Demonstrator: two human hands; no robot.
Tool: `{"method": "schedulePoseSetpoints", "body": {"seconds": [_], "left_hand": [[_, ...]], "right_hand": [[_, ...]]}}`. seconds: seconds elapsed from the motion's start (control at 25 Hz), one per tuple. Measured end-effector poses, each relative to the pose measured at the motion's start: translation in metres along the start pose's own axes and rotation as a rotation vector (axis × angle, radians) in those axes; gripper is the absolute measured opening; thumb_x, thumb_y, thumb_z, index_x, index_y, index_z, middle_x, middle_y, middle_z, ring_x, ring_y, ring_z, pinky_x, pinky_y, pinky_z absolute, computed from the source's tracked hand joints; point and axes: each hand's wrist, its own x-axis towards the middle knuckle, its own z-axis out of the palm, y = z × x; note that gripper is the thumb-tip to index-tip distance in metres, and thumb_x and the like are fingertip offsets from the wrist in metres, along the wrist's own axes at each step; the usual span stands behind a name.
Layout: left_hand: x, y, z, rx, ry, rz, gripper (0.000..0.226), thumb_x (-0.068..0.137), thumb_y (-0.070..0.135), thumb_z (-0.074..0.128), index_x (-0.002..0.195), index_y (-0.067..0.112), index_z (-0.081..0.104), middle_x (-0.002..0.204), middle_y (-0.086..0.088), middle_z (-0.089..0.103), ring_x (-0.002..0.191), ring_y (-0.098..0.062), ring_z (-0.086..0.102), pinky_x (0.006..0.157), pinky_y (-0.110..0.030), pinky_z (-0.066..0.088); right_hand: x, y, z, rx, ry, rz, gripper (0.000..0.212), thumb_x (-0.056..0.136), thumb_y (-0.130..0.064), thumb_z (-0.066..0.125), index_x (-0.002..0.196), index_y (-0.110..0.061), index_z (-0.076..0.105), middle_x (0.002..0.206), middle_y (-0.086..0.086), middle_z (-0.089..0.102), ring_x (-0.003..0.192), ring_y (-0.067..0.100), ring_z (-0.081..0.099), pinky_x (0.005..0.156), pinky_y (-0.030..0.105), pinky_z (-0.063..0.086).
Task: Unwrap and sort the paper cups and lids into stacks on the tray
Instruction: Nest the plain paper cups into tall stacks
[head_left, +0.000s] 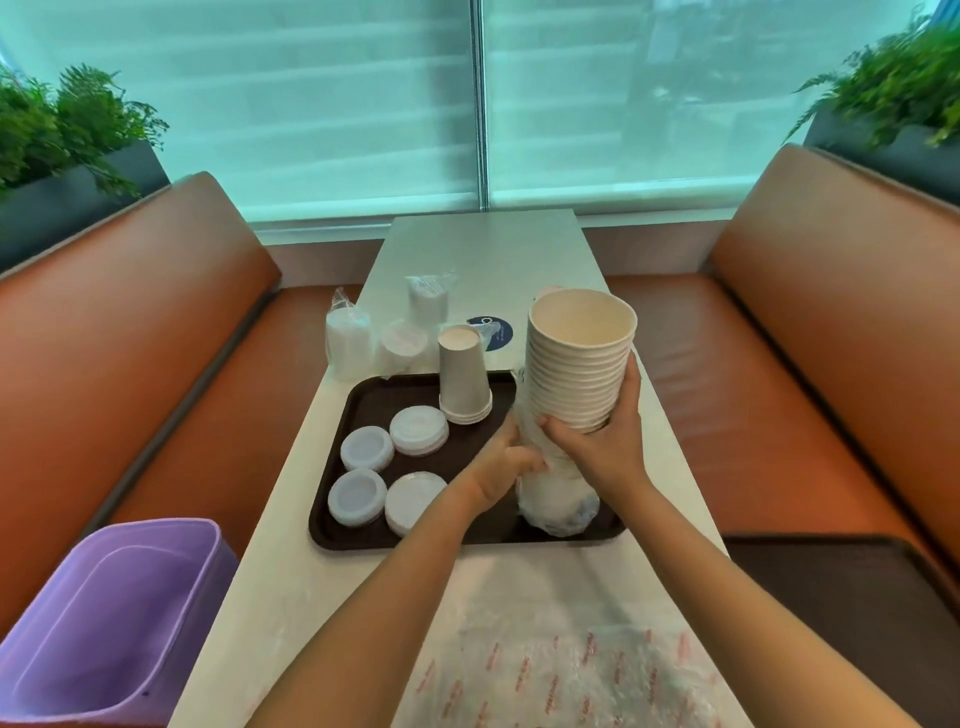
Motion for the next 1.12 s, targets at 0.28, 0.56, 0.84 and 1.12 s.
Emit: {"method": "schedulePoseSetpoints", "body": {"seconds": [0.28,0.56,0.84,1.12], "left_hand": [[0.062,0.040,-0.075,0.677,0.636,0.027,0.075,0.082,0.029,0.068,0.145,0.026,0.027,0.150,-0.009,0.018,0.134,-0.031,0.030,0.106,-0.037,0.031],[0.119,0.031,-0.111,0.804,0.319,-0.146,0.071,0.082,0.033,0.067,0.144,0.027,0.033,0.149,-0.010,0.025,0.135,-0.030,0.033,0.106,-0.036,0.031],[0.077,0.010,-0.057,0.880,0.304,-0.017,0.068,0.080,0.038,0.066,0.140,0.030,0.036,0.144,-0.004,0.038,0.124,-0.026,0.047,0.092,-0.033,0.040],[0.028,0.038,-0.048,0.584,0.509,0.070,0.061,0.092,0.030,0.056,0.146,0.024,0.028,0.155,-0.004,0.019,0.141,-0.025,0.021,0.109,-0.028,0.019]], "right_hand": [[0.003,-0.001,-0.002,-0.024,0.027,0.050,0.102,0.049,-0.046,0.075,0.137,-0.030,0.026,0.121,-0.032,0.042,0.106,-0.024,0.044,0.082,-0.002,0.035],[0.004,0.010,0.000,-0.047,0.074,0.074,0.105,0.049,-0.044,0.077,0.139,-0.019,0.029,0.125,-0.019,0.049,0.111,-0.009,0.050,0.090,0.011,0.041],[0.004,0.013,0.003,-0.043,0.103,0.076,0.100,0.050,-0.042,0.076,0.137,-0.022,0.031,0.124,-0.021,0.049,0.110,-0.011,0.050,0.087,0.007,0.040],[-0.007,0.009,0.003,-0.074,0.058,0.102,0.095,0.056,-0.049,0.073,0.137,-0.029,0.027,0.128,-0.012,0.048,0.114,-0.014,0.046,0.092,0.007,0.038]]}}
